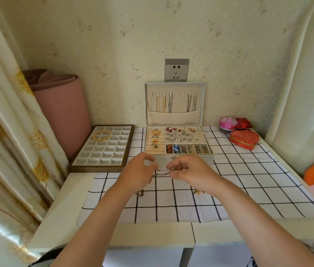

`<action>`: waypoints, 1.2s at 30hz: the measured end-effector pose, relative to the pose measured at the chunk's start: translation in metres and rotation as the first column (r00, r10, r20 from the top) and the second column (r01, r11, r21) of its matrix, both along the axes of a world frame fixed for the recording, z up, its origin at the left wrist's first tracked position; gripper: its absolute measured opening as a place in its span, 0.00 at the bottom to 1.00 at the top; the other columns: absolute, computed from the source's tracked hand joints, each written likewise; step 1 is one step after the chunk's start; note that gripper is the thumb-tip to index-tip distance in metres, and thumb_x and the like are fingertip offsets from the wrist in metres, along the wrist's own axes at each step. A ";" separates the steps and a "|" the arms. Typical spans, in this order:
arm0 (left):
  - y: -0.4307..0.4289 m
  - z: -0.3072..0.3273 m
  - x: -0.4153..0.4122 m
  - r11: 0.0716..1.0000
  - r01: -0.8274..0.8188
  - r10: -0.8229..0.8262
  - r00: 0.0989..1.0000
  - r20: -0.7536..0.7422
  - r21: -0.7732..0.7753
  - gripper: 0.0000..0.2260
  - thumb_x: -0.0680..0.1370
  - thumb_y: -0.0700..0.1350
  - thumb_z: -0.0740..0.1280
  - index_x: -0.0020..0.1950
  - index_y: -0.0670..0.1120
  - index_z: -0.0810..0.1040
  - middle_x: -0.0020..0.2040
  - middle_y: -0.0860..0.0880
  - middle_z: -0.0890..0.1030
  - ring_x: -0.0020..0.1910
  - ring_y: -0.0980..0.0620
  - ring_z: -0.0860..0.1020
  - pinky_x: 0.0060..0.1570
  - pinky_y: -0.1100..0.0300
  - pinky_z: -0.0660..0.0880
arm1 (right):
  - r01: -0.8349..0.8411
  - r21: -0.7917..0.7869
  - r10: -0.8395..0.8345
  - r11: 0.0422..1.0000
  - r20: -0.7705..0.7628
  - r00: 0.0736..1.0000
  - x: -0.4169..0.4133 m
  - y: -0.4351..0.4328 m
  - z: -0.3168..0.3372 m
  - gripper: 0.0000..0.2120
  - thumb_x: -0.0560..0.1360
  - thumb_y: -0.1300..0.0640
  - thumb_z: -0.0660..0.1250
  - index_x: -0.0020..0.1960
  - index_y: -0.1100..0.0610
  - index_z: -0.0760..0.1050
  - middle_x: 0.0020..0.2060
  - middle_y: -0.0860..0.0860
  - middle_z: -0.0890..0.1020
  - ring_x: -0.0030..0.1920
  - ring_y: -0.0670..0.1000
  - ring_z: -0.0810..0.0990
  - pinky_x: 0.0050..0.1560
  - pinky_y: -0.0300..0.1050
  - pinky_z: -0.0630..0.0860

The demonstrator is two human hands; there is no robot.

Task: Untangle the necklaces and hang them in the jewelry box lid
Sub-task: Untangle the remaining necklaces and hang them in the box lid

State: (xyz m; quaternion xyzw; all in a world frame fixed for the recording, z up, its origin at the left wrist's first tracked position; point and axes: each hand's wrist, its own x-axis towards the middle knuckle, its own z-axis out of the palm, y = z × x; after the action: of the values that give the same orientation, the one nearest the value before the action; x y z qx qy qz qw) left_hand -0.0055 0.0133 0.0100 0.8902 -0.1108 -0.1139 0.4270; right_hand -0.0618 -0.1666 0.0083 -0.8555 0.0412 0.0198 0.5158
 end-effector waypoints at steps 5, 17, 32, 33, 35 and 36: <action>0.010 0.006 0.002 0.951 0.223 -0.218 0.975 -0.043 0.216 0.10 0.74 0.63 0.69 0.49 0.60 0.81 0.41 0.56 0.79 0.41 0.57 0.77 0.40 0.59 0.73 | -0.019 -0.191 0.019 0.981 -0.005 1.000 -0.002 -0.010 -0.001 0.13 0.73 0.60 0.74 0.55 0.47 0.82 0.45 0.46 0.82 0.49 0.47 0.82 0.45 0.32 0.74; 0.011 0.005 0.003 0.996 0.046 -0.046 0.999 0.002 0.071 0.12 0.82 0.49 0.60 0.44 0.50 0.81 0.30 0.51 0.83 0.21 0.55 0.72 0.30 0.61 0.72 | 0.043 -0.197 -0.027 0.979 0.083 0.996 0.002 -0.010 -0.003 0.05 0.74 0.56 0.74 0.42 0.46 0.83 0.38 0.44 0.84 0.42 0.42 0.81 0.47 0.37 0.77; 0.014 -0.004 0.002 0.790 0.262 -0.284 0.957 -0.048 0.555 0.06 0.81 0.50 0.62 0.51 0.55 0.79 0.38 0.55 0.84 0.43 0.57 0.79 0.45 0.58 0.75 | 0.084 -0.168 -0.068 0.982 0.094 0.993 0.000 -0.013 0.002 0.05 0.77 0.54 0.70 0.47 0.50 0.84 0.44 0.41 0.84 0.47 0.36 0.78 0.45 0.30 0.69; 0.014 -0.005 0.002 0.790 0.250 -0.281 0.959 -0.032 0.560 0.07 0.82 0.50 0.61 0.52 0.55 0.79 0.39 0.55 0.83 0.44 0.56 0.79 0.45 0.58 0.75 | 0.050 -0.187 -0.038 0.981 0.069 0.997 0.000 -0.012 0.003 0.04 0.77 0.54 0.70 0.46 0.49 0.84 0.44 0.42 0.84 0.47 0.37 0.79 0.46 0.32 0.71; 0.017 -0.006 0.003 0.797 0.197 -0.263 0.964 0.034 0.571 0.08 0.82 0.49 0.60 0.52 0.55 0.78 0.42 0.56 0.80 0.46 0.54 0.79 0.44 0.59 0.74 | -0.008 -0.225 0.009 0.974 0.003 1.000 -0.002 -0.011 0.004 0.04 0.75 0.51 0.72 0.43 0.48 0.85 0.41 0.42 0.84 0.44 0.38 0.81 0.46 0.37 0.75; 0.018 -0.007 0.005 0.802 0.176 -0.254 0.965 0.060 0.571 0.08 0.82 0.48 0.59 0.51 0.56 0.78 0.44 0.56 0.80 0.47 0.54 0.79 0.43 0.59 0.74 | -0.033 -0.244 0.024 0.969 -0.041 0.999 -0.003 -0.010 0.004 0.03 0.74 0.50 0.73 0.41 0.47 0.85 0.40 0.41 0.85 0.42 0.40 0.82 0.43 0.40 0.78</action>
State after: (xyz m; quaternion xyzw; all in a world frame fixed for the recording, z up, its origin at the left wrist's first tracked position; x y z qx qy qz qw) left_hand -0.0008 0.0314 0.0032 0.9632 -0.2012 -0.1292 0.1230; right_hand -0.0646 -0.1767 0.0125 -0.9124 0.0408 0.0383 0.4054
